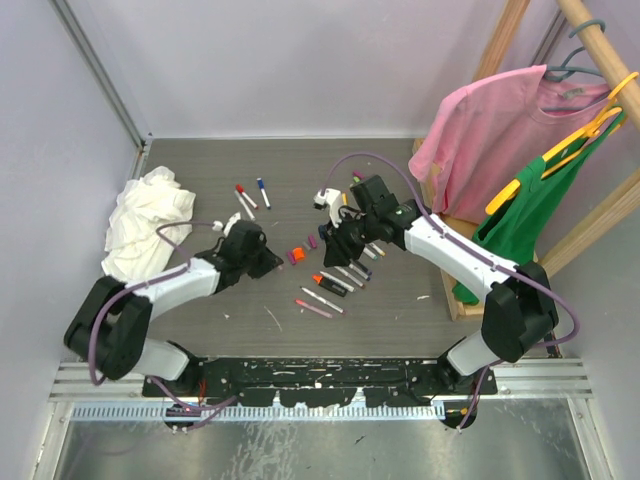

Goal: Open the pen caps
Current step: Place the pen cap at the center of the board.

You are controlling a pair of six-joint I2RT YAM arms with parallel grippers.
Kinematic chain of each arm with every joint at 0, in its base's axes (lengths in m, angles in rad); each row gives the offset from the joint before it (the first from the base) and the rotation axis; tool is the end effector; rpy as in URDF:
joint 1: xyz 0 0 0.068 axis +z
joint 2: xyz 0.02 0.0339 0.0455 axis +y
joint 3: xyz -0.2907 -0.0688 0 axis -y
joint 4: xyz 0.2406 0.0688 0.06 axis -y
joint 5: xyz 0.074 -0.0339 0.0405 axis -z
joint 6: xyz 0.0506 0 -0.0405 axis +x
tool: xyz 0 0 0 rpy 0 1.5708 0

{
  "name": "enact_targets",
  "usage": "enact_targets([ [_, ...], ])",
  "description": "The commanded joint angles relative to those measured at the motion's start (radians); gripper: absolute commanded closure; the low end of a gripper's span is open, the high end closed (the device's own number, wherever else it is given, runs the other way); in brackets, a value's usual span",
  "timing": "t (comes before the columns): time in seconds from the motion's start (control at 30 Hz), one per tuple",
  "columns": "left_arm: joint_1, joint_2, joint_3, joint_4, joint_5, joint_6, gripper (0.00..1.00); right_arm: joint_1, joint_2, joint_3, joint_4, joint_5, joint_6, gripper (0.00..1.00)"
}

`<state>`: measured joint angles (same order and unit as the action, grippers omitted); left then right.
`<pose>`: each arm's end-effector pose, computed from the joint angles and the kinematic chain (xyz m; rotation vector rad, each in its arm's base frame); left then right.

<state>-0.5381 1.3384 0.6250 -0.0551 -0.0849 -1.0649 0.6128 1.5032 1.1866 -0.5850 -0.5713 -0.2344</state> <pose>0.2286 -0.1315 0.1978 -0.6783 2.3465 -0.6720 0.2460 0.2064 0.2942 -1.2379 2.1355 0.8688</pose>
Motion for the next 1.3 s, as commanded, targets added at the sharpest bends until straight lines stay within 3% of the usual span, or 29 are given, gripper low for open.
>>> enact_targets([
  [0.0, -0.014, 0.123, 0.111, -0.058, 0.006, 0.027, 1.0, -0.005, -0.023, 0.002, 0.012, -0.039, -0.019, 0.63],
  [0.2, -0.017, 0.193, 0.149, -0.054, 0.018, 0.036, 0.95, -0.007, -0.021, 0.0, 0.014, -0.03, -0.023, 0.63],
  [0.4, -0.017, 0.215, 0.156, -0.051, 0.014, 0.042, 0.83, -0.007, -0.02, -0.001, 0.014, -0.029, -0.025, 0.63],
  [0.6, -0.017, 0.231, 0.163, -0.053, 0.016, 0.038, 0.76, -0.011, -0.02, 0.0, 0.013, -0.027, -0.024, 0.62],
  [1.03, -0.007, 0.072, 0.19, -0.148, -0.109, 0.137, 0.67, -0.021, -0.029, -0.001, 0.013, -0.038, -0.026, 0.63],
  [1.27, 0.109, 0.011, 0.192, 0.012, 0.017, 0.391, 0.38, -0.022, -0.037, -0.003, 0.013, -0.037, -0.032, 0.62],
])
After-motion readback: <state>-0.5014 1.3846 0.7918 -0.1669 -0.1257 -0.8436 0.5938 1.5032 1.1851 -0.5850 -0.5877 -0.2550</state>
